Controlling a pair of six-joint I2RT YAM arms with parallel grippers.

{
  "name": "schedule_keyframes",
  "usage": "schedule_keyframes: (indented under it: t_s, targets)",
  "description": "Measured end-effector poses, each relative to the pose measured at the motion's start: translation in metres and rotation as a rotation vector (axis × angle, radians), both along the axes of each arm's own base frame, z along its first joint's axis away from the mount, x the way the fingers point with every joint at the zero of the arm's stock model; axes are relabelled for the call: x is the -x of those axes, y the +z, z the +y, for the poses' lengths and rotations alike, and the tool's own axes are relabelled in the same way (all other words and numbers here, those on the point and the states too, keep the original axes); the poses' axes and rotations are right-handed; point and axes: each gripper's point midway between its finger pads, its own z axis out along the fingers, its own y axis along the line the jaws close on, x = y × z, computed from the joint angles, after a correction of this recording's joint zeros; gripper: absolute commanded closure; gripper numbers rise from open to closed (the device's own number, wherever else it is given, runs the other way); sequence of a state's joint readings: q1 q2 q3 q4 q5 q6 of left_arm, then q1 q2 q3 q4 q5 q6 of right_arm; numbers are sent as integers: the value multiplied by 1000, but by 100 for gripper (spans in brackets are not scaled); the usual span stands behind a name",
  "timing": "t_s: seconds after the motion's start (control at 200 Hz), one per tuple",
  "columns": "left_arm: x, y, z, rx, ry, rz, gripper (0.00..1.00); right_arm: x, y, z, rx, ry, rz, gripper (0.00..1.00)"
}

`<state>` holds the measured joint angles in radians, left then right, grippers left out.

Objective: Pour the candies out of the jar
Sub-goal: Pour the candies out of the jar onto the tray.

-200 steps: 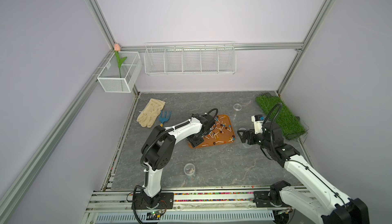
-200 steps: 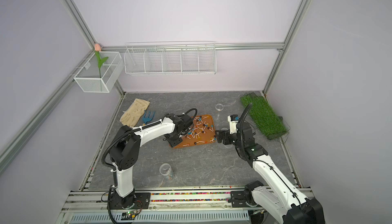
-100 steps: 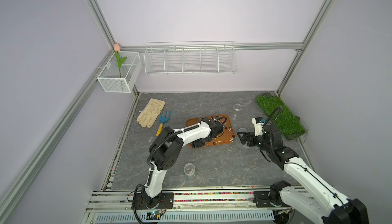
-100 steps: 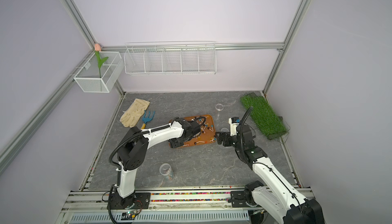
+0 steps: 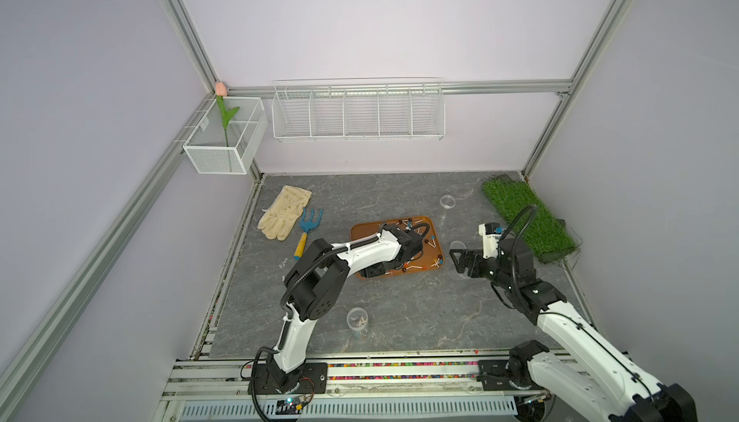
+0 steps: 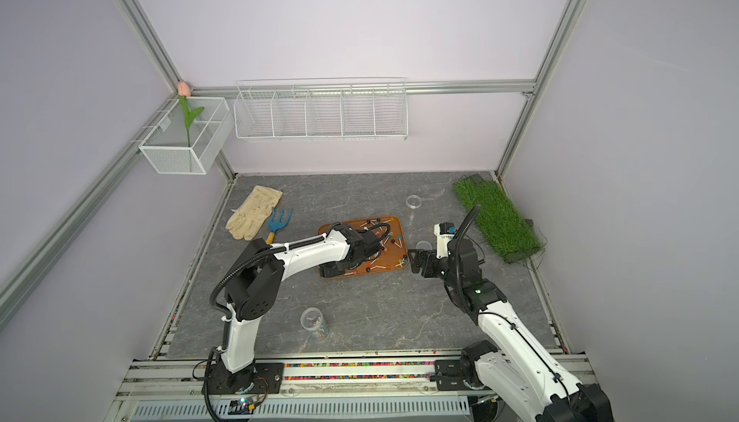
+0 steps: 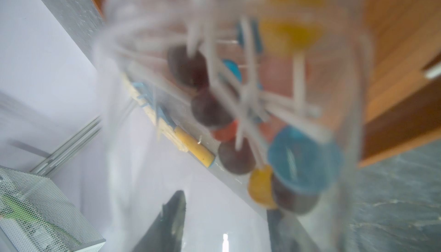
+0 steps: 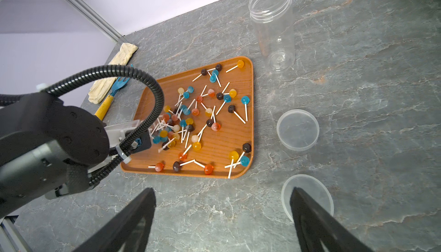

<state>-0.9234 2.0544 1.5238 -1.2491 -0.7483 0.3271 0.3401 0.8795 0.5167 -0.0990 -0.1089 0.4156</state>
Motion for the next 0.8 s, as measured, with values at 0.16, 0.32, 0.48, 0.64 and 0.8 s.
schedule_keyframes:
  t_s: [0.16, 0.32, 0.48, 0.64, 0.8]
  targets:
    - [-1, 1, 1, -7, -5, -3, 60, 0, 0, 0, -5, -5, 3, 9]
    - [-1, 1, 2, -15, -9, -8, 60, 0, 0, 0, -8, -7, 5, 9]
    - [1, 5, 9, -32, -22, -16, 60, 0, 0, -1, -9, -11, 6, 9]
    - [-2, 14, 18, -12, 2, -31, 60, 0, -1, -1, -9, -11, 8, 9]
    - [-10, 22, 29, 10, 39, -51, 60, 0, -1, -1, -12, -14, 11, 9]
